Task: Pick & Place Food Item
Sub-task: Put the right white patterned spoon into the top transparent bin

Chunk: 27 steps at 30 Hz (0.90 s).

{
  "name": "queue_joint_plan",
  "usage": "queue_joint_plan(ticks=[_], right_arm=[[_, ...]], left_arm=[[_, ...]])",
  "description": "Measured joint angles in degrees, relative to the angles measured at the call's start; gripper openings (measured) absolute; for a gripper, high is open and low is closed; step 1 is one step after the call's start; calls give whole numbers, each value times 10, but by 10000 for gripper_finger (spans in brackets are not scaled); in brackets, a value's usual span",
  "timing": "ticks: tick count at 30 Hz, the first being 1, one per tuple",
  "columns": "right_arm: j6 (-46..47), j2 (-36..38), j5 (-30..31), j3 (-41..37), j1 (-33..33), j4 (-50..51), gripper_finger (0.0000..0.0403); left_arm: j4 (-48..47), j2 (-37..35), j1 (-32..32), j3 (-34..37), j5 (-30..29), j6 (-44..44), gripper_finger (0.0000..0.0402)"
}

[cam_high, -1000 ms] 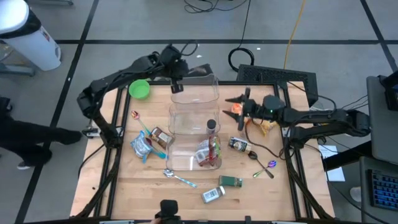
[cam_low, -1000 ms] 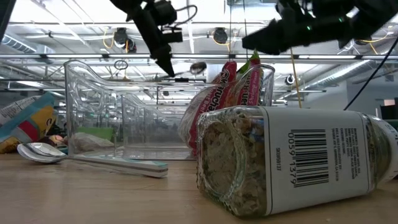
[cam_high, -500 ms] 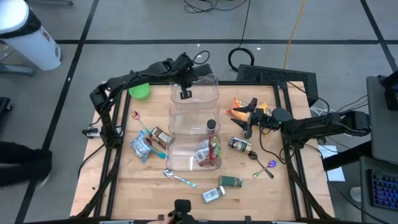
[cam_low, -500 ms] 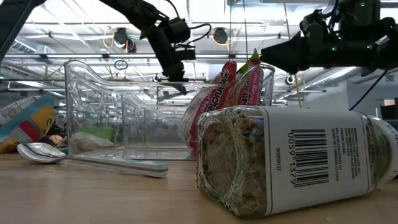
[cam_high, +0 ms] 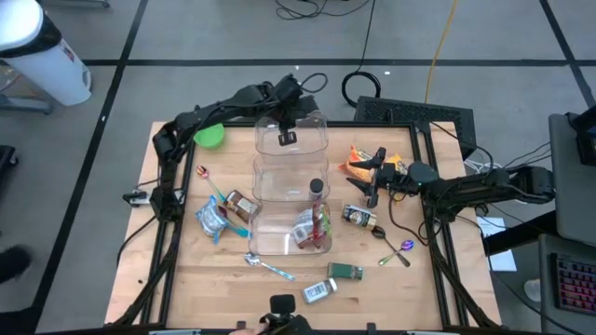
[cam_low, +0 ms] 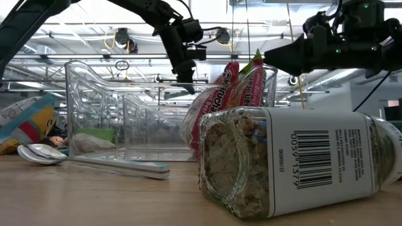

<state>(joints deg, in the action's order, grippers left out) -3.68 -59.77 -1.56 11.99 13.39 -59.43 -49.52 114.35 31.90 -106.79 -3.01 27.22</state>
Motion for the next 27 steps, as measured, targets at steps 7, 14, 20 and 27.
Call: queue_joint_plan(ticks=[7,14,20,27], right_arm=[[-1,0,0,0,0,17,213],[-5,0,0,0,0,15,212],[-5,0,0,0,0,15,212],[-10,0,0,0,0,18,212]], left_arm=[[-33,4,0,6,-9,0,25],[-41,26,1,9,-15,2,25],[-44,57,1,9,-7,8,25],[-41,73,0,9,13,21,25]])
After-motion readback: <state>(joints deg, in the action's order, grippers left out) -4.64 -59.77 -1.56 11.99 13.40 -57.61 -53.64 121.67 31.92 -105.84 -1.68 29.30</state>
